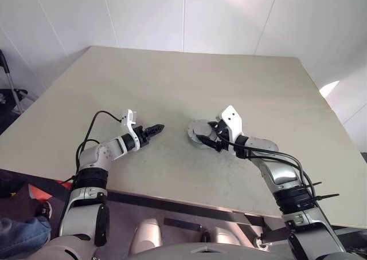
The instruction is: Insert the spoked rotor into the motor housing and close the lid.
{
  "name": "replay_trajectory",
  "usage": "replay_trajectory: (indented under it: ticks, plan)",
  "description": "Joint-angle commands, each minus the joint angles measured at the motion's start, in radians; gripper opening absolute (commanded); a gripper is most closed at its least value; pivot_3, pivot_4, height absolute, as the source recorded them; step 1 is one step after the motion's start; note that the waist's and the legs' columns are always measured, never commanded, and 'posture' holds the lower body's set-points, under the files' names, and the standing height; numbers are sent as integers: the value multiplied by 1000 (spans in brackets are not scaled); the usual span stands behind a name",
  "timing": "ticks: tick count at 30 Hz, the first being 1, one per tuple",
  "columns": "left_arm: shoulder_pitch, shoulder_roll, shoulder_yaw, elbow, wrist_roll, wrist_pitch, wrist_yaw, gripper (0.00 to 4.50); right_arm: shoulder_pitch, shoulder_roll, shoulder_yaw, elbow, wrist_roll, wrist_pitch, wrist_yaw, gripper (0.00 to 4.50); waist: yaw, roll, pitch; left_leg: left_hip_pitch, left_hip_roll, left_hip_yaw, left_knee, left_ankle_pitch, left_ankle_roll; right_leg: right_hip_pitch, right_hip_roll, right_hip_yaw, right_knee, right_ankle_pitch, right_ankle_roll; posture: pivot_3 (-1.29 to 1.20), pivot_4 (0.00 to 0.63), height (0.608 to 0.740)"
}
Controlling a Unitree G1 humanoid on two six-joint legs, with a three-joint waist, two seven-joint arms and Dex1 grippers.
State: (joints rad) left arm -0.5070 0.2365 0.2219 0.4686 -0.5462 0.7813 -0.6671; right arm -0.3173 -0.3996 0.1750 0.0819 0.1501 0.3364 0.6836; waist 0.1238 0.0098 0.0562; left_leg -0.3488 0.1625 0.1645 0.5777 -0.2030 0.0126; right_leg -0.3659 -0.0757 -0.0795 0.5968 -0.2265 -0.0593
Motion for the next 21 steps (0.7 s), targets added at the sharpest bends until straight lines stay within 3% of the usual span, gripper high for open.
replay_trajectory:
  ticks: [1, 10, 16, 19, 21]
  plan:
    - [-7, 5, 0, -29, -4, -9, -2, 2622, 33, -29, 38, 59, -55, 41, 2, 3094, 0, -1, 0, 0, 0, 0, 0, 0, 0, 0, 0, 0, 0, 0, 0, 0, 0, 740]
    - [-14, -14, -4, -46, -22, 12, 2, 2622, 35, -48, 52, 61, -54, 53, 12, 3094, 1, -1, -1, 2, 0, 0, 0, -1, 1, 4, 0, 0, -3, -2, 4, 0, 0, 740]
    - [-131, -126, 20, -1, -59, 44, 73, 2622, 30, -50, 55, 72, -58, 44, 12, 3094, 3, -2, -1, 3, 0, 0, -1, -1, 2, 6, 0, 0, -7, -1, 2, 0, 0, 740]
    - [-216, -184, 42, 59, -79, 20, 77, 1995, 20, -48, 57, 81, -60, 40, 10, 3094, 1, -2, -1, 3, -1, 0, -1, -1, 2, 7, 0, 0, -7, -1, 2, 0, 0, 740]
    - [-254, -206, 46, 86, -87, 25, 73, 1292, 16, -47, 57, 84, -60, 38, 6, 3094, 1, -2, -2, 3, -1, 0, -1, -1, 2, 7, 0, 0, -7, -1, 3, 0, 0, 740]
